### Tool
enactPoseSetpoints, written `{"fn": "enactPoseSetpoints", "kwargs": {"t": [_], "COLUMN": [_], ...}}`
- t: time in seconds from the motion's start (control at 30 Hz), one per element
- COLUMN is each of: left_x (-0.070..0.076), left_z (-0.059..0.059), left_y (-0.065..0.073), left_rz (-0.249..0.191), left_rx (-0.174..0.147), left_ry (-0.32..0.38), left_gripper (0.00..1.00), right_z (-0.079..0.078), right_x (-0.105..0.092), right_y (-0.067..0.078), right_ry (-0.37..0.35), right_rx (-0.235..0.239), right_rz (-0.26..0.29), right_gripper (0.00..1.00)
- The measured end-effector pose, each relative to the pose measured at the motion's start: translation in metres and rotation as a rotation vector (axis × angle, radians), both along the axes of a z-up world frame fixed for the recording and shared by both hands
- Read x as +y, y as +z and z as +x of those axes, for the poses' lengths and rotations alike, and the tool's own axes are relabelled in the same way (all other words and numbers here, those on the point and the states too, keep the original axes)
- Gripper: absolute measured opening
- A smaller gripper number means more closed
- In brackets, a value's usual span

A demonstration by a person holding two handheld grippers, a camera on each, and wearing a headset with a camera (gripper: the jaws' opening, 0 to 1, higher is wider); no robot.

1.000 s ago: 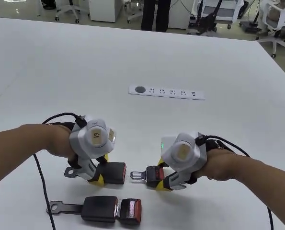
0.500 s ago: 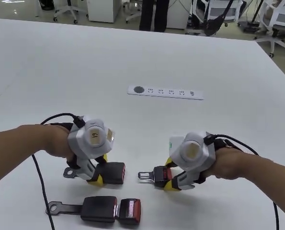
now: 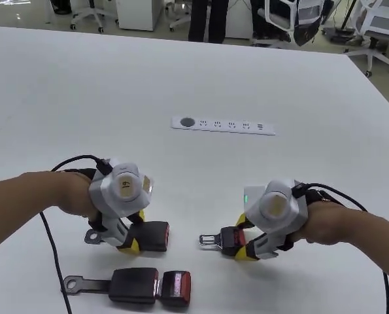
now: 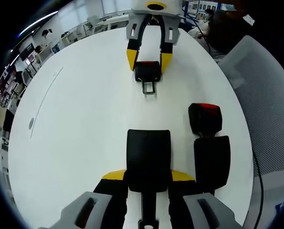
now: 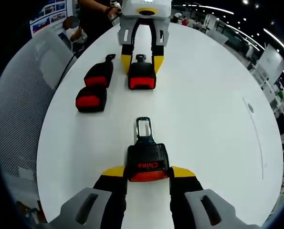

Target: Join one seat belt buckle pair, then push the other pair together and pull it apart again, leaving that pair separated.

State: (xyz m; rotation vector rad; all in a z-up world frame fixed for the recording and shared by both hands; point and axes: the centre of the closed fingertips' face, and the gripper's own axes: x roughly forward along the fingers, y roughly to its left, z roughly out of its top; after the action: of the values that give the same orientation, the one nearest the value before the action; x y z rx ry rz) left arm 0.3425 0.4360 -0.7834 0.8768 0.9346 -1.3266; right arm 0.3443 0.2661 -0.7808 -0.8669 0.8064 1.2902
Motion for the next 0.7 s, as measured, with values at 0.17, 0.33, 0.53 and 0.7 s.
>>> {"fn": "enactPoseSetpoints", "kwargs": {"t": [0.17,0.33,0.53,0.7], "left_x": [-0.0010,-0.0029,-0.0020,-0.0009], "left_z": [-0.0021,-0.0032,-0.0005,0.0022], "left_y": [0.0010,0.0033,0.0023,0.0044], "left_rz": [-0.015,-0.031,-0.043,-0.042], "left_rx": [-0.001,-0.001,-0.014,-0.038], "left_ry": [0.010,0.011,-0.015,-0.020], "left_gripper": [0.34,0.34,0.34,0.37], "right_z": [0.0011,0.0003,0.0025,0.0046], "right_x": [-0.0063,-0.0050,-0.0049,-0.0068], "right_y": [-0.0003,0.0002,-0.0004,0.0012], "right_ry": [-0.010,-0.011,0.003,-0.016], "right_rx": [0.010,0.009,-0.008,-0.024], "right_rz": [0.002,0.007,0.015,0.017], "right_gripper": [0.31,0.32,0.33,0.46]}}
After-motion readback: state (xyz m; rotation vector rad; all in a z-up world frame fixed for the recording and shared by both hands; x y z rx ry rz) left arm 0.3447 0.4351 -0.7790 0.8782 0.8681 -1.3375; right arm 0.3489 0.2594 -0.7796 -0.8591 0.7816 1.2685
